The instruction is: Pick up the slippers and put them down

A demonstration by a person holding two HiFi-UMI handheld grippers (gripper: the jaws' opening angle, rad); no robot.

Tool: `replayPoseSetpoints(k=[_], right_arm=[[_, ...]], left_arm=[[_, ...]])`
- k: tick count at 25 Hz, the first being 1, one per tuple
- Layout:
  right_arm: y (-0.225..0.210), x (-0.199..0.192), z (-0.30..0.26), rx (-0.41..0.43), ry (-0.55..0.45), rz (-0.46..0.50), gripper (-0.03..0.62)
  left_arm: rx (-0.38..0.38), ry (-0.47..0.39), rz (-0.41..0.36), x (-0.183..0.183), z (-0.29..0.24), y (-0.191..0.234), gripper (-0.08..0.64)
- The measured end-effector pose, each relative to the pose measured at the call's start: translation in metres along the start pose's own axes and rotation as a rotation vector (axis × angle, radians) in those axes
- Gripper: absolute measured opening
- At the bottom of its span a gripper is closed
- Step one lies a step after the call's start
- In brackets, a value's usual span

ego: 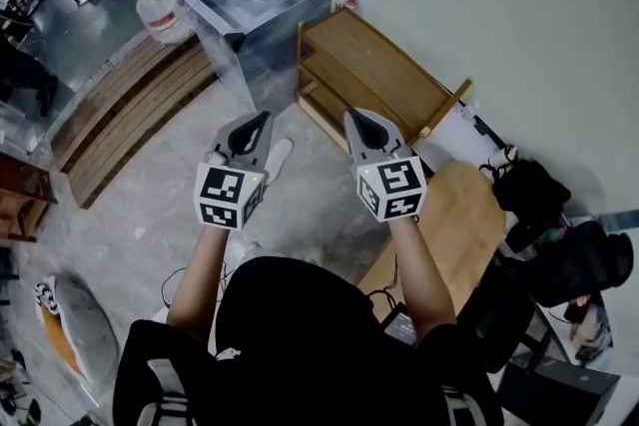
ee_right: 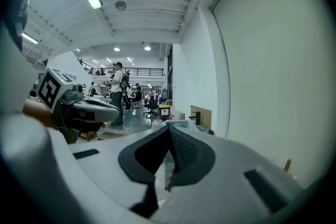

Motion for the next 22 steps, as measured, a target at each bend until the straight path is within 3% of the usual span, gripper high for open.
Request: replayPoseSetpoints(k=[22], right_arm=[[0.081, 0.048, -0.035, -0.059, -0.027, 0.007, -0.002]], left_arm=[[-0.05, -0.103, 0.0, 0.033, 0.052, 0.072, 0.006]])
Point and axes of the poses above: the fingertips, and each gripper's own axes: z backward along the fingers, y to its left, x out of its top, the point moved 3 cm from there along z, backward along the fingers, and after that the axes turned 6 degrees about z, right-handed, at the moved point
